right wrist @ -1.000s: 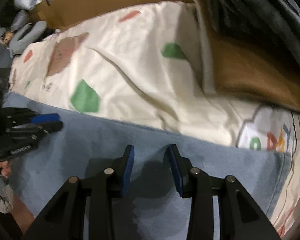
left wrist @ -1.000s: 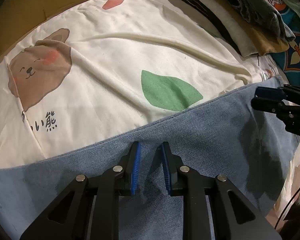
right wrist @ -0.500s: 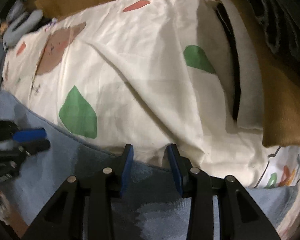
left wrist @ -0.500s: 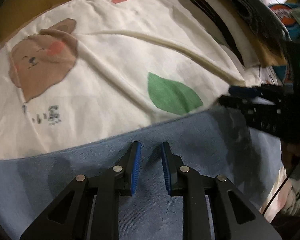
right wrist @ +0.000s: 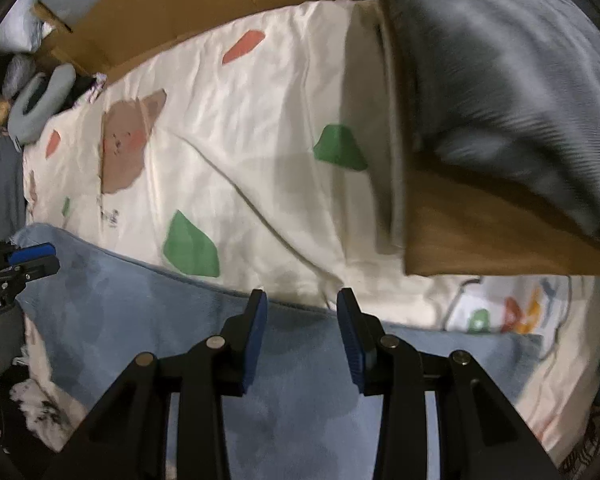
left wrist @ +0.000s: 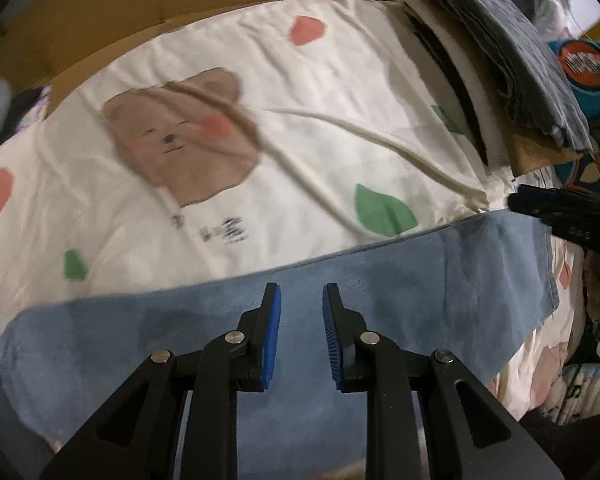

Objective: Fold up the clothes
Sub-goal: 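Raise both grippers away from the flattened pants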

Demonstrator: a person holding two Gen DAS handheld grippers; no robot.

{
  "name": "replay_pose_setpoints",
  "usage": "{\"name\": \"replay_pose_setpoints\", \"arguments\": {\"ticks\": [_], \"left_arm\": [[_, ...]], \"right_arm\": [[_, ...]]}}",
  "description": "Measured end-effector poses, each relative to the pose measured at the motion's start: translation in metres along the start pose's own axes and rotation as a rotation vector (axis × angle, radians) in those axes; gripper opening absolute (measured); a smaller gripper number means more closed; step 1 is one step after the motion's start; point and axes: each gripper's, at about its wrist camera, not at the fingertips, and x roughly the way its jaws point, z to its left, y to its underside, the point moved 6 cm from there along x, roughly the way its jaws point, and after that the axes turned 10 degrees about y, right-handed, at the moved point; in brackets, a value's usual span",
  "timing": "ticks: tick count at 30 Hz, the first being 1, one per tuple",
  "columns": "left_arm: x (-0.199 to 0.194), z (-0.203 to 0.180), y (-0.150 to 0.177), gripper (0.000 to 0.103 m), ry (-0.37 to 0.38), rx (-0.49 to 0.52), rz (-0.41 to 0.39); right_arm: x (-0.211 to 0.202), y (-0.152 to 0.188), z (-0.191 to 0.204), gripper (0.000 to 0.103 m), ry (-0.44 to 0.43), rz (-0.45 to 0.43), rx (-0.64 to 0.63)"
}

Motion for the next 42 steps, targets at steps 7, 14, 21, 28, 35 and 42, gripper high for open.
{"name": "replay_pose_setpoints", "arguments": {"ticks": [7, 14, 21, 28, 35, 42], "left_arm": [[-0.063, 0.024, 0.016, 0.075, -0.052, -0.109, -0.006], [-0.146, 0.051, 0.034, 0.075, -0.106, -0.205, -0.032], [-0.225, 0.057, 0.048, 0.075, -0.155, -0.261, -0.102], [-0.274, 0.053, 0.087, 0.075, -0.171, -0.308, -0.093], [-0.309, 0.053, 0.128, 0.075, -0.189, -0.357, -0.112], [-0.303, 0.067, 0.16, 0.075, -0.173, -0.417, -0.129]], "right_arm": [[-0.052, -0.027, -0.006, 0.034, -0.038, 0.001, 0.014], [-0.119, -0.051, -0.02, 0.057, -0.066, -0.001, 0.008], [-0.171, -0.067, -0.027, 0.059, -0.084, -0.03, 0.002], [-0.221, -0.074, -0.059, 0.06, -0.104, -0.068, 0.021], [-0.244, -0.06, -0.1, 0.06, -0.11, -0.083, 0.021], [-0.241, -0.023, -0.14, 0.06, -0.098, -0.07, 0.02]]}}
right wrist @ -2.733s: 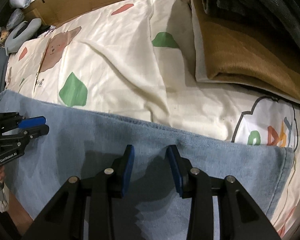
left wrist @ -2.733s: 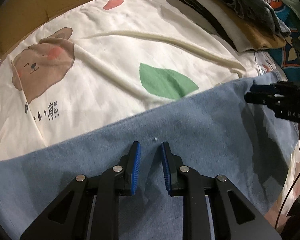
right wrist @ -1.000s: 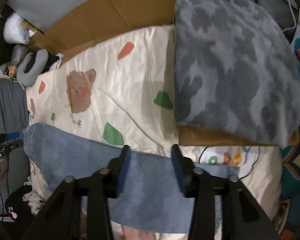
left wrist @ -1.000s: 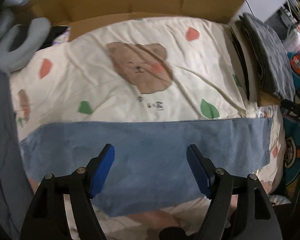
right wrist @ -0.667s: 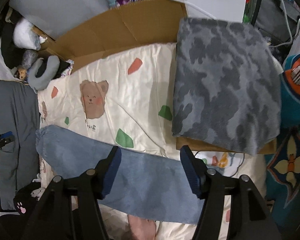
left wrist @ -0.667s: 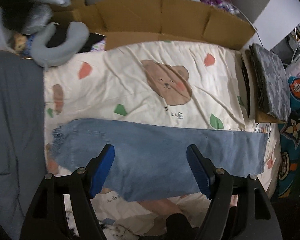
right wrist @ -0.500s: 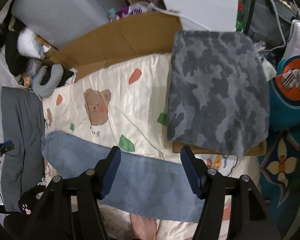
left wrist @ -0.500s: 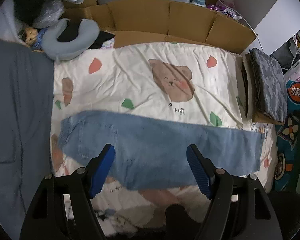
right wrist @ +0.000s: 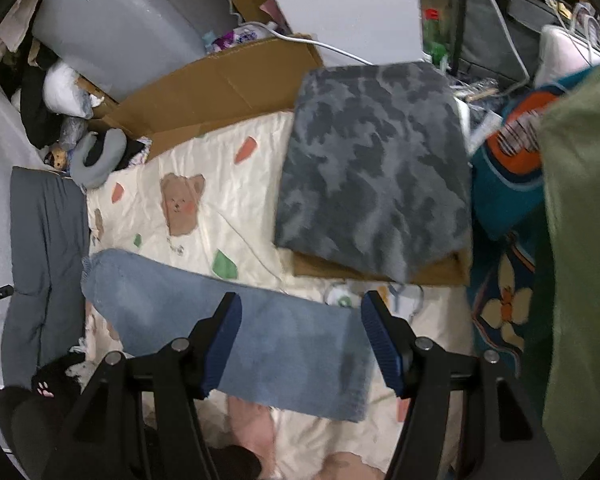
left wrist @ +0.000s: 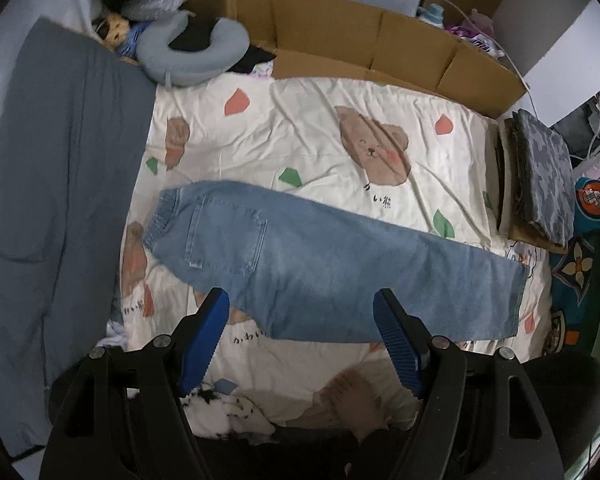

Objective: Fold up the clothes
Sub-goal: 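Raise both grippers away from the flattened pants, then grasp the leg hem of the denim pants with the right gripper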

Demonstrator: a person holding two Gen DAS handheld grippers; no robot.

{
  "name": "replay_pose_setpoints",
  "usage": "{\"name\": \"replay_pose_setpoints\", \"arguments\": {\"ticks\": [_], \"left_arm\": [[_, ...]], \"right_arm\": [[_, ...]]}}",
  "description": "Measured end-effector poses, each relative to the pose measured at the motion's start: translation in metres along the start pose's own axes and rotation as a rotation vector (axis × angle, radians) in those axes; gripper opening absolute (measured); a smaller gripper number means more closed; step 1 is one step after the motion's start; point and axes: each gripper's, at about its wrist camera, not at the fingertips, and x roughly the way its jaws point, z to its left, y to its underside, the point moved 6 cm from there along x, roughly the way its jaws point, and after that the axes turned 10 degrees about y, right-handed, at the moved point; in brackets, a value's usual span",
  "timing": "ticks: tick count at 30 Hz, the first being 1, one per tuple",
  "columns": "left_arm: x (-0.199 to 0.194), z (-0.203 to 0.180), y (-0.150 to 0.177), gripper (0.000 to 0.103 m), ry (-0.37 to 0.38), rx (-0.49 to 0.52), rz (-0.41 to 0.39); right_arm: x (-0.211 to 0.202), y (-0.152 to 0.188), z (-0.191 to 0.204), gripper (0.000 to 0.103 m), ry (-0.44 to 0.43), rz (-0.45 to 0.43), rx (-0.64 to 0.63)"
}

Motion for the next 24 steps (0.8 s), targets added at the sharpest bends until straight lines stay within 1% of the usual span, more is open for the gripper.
{"name": "replay_pose_setpoints", "arguments": {"ticks": [5, 8, 11, 14, 17, 19, 24], "left_arm": [[0.018, 0.005, 0.018, 0.075, 0.003, 0.009, -0.012], [0.03, 0.003, 0.025, 0.075, 0.006, 0.01, -0.022], [0.051, 0.0, 0.029, 0.075, 0.033, -0.007, -0.019], [0.079, -0.002, 0.033, 0.075, 0.041, -0.01, 0.007], [0.103, -0.004, 0.039, 0.075, 0.039, -0.005, 0.029], [0.115, -0.002, 0.042, 0.075, 0.055, -0.022, 0.037], [0.14, 0.0, 0.049, 0.075, 0.06, -0.024, 0.012]], "right_arm": [[0.015, 0.034, -0.019, 0.06, 0.04, 0.029, -0.03], [0.02, 0.058, -0.028, 0.06, 0.043, 0.038, -0.032], [0.02, 0.086, -0.034, 0.06, 0.051, 0.064, -0.061], [0.02, 0.107, -0.043, 0.06, 0.055, 0.092, -0.064], [0.019, 0.125, -0.048, 0.06, 0.047, 0.096, -0.051], [0.023, 0.134, -0.05, 0.06, 0.057, 0.1, -0.056], [0.036, 0.155, -0.05, 0.06, 0.093, 0.068, -0.06]]}}
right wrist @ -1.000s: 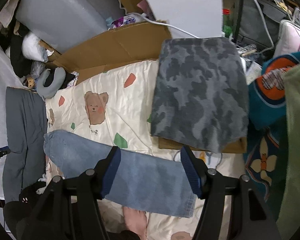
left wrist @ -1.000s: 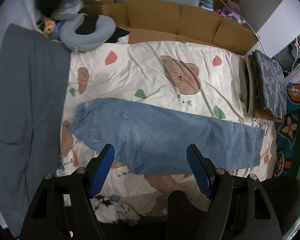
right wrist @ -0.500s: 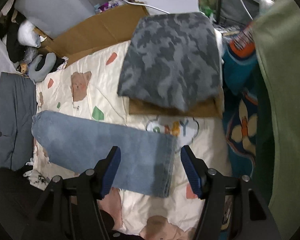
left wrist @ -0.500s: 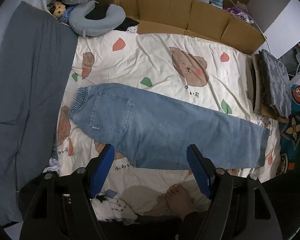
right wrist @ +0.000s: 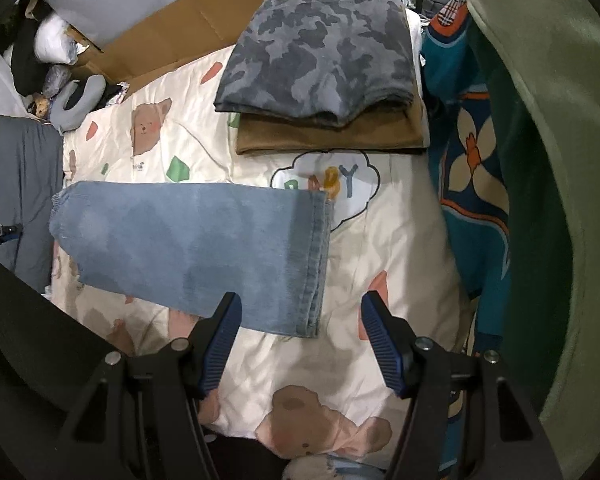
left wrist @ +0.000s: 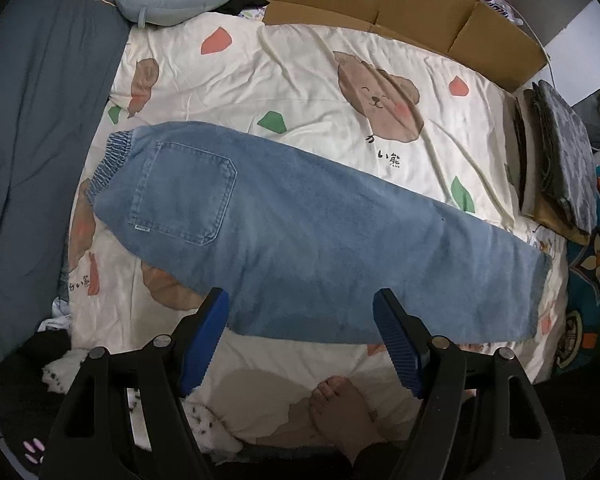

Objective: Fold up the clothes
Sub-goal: 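Grasp the leg hem of the denim pants with the right gripper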

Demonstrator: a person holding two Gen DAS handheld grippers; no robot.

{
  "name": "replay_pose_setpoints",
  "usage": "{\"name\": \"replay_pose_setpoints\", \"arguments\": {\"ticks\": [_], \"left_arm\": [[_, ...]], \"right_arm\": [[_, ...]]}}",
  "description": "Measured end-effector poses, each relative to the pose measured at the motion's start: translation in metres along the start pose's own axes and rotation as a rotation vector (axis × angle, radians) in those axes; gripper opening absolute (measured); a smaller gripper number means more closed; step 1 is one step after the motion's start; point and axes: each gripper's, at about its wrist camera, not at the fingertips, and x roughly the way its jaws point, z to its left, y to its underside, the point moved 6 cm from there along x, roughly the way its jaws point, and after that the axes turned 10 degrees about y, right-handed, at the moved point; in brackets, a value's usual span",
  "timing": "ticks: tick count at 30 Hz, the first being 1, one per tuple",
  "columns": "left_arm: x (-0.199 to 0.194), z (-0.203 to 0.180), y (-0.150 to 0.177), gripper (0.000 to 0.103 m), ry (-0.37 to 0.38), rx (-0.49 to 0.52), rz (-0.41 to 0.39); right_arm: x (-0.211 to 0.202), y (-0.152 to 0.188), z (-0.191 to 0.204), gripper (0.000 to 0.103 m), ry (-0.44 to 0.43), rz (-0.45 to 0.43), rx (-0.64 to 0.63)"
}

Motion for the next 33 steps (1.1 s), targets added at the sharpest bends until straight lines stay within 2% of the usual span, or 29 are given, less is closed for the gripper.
{"name": "replay_pose_setpoints", "arguments": {"ticks": [2, 5, 8, 11, 15, 19, 26, 33], "left_arm": [[0.006, 0.002, 0.004, 0.075, -0.008, 0.008, -0.007], [0.015, 0.006, 0.013, 0.075, -0.029, 0.045, 0.006], [0.017, 0.017, 0.024, 0.075, -0.028, 0.034, 0.008], [0.018, 0.03, 0.037, 0.075, -0.024, 0.013, 0.002], [0.025, 0.047, 0.052, 0.075, -0.015, -0.023, 0.006], [0.034, 0.057, 0.06, 0.075, -0.051, 0.024, 0.027], [0.056, 0.073, 0.066, 0.075, -0.061, -0.021, 0.047], [0.086, 0.075, 0.078, 0.075, -0.047, -0.044, 0.105]], "right_arm": [[0.012, 0.009, 0.001, 0.06, 0.028, -0.002, -0.01], [0.03, 0.019, 0.005, 0.06, 0.017, -0.027, -0.005], [0.049, 0.025, 0.013, 0.06, -0.038, -0.025, 0.006], [0.073, 0.03, 0.022, 0.06, -0.115, 0.021, 0.016], [0.107, 0.033, 0.029, 0.06, -0.155, 0.047, 0.02], [0.14, 0.036, 0.026, 0.059, -0.199, 0.066, 0.085], [0.184, 0.035, 0.018, 0.057, -0.235, 0.105, 0.137], [0.218, 0.021, 0.013, 0.056, -0.231, 0.138, 0.163]]}}
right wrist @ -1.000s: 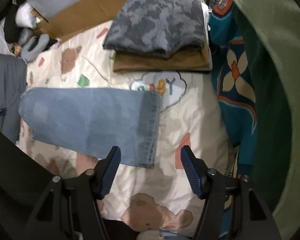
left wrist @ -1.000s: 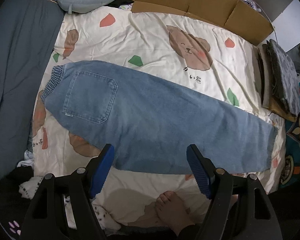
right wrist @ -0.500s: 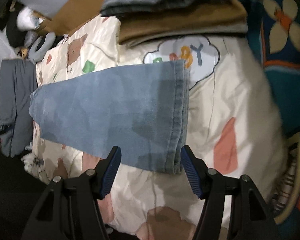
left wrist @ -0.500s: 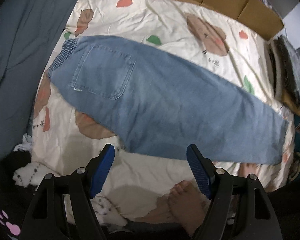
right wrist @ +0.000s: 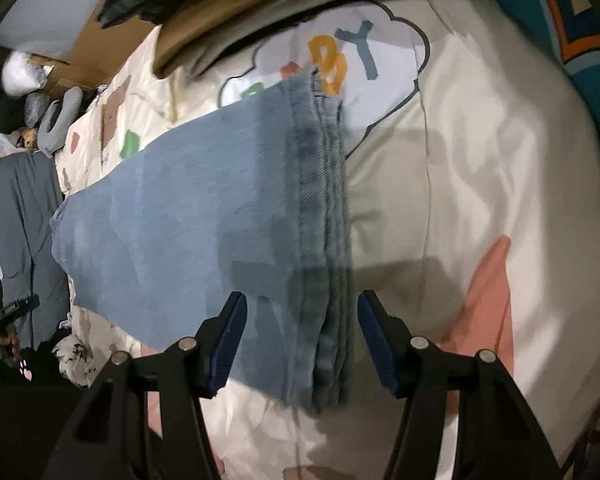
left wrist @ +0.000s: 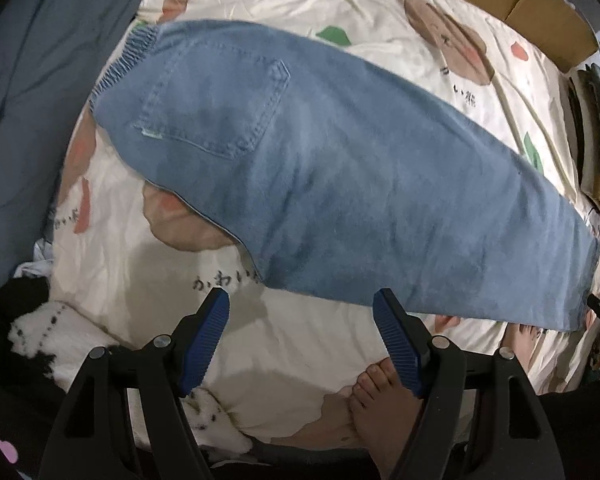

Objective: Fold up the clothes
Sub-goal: 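Grasp the leg hem of the denim pants with the right gripper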

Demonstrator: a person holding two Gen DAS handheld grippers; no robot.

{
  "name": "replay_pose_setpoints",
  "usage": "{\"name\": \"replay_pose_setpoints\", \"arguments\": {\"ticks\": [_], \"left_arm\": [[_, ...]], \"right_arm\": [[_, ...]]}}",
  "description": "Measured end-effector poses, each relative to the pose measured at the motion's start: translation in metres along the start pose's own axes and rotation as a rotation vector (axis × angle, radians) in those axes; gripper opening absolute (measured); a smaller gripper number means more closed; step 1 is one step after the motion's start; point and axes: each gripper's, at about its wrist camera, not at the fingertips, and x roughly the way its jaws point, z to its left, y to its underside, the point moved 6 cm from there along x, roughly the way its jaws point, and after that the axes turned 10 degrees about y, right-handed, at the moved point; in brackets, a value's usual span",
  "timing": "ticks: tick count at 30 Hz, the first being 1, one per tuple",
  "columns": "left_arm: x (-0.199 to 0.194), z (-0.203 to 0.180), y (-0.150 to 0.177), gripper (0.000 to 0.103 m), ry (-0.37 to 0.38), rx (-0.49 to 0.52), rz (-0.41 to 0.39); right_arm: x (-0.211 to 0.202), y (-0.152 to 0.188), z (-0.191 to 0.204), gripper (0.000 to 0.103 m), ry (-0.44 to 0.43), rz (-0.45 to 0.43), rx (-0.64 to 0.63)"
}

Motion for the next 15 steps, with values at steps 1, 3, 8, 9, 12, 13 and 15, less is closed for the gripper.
{"name": "replay_pose_setpoints", "arguments": {"ticks": [1, 3, 8, 9, 12, 13, 15], "left_arm": [[0.003, -0.001, 0.001, 0.075, 0.0, 0.001, 0.008], [0.007, -0.004, 0.0, 0.075, 0.0, 0.011, 0.021], [0.008, -0.008, -0.004, 0.075, 0.009, 0.031, 0.03], [0.009, -0.008, -0.004, 0.075, 0.01, 0.036, 0.032], [0.013, -0.01, -0.005, 0.075, 0.013, 0.044, 0.041], [0.014, -0.012, -0.005, 0.075, 0.016, 0.049, 0.041], [0.015, -0.015, -0.005, 0.075, 0.022, 0.059, 0.041]], "right_arm": [[0.003, -0.003, -0.001, 0.056, -0.01, 0.001, 0.012], [0.009, -0.01, -0.006, 0.055, -0.042, 0.002, 0.049], [0.02, -0.02, -0.011, 0.05, -0.076, 0.004, 0.081], [0.02, -0.02, -0.01, 0.05, -0.081, 0.0, 0.078], [0.02, -0.02, -0.012, 0.041, -0.083, -0.001, 0.079], [0.02, -0.02, -0.012, 0.031, -0.088, 0.006, 0.084], [0.017, -0.018, -0.012, 0.026, -0.112, 0.02, 0.084]]}}
